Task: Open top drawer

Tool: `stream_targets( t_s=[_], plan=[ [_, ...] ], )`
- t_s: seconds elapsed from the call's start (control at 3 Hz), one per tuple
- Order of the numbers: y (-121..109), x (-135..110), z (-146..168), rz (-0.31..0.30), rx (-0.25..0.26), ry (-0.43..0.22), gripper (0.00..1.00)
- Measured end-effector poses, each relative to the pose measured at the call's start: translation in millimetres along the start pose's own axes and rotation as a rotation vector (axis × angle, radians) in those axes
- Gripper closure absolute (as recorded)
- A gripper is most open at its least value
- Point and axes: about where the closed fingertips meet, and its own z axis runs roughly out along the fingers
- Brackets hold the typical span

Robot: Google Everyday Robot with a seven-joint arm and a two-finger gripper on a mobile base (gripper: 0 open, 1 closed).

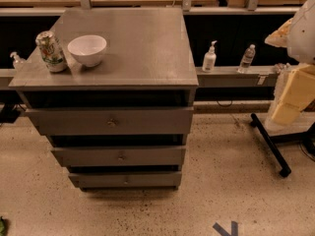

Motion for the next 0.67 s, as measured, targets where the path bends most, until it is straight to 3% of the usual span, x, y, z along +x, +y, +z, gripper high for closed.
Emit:
stream_targets(
  t_s=[0.33,0.67],
  plan=[
    [-2,-1,2,-0.003,0.003,-0.004,0.00],
    [-31,-29,30,-0.061,0.061,-0.069,0.00]
  ],
)
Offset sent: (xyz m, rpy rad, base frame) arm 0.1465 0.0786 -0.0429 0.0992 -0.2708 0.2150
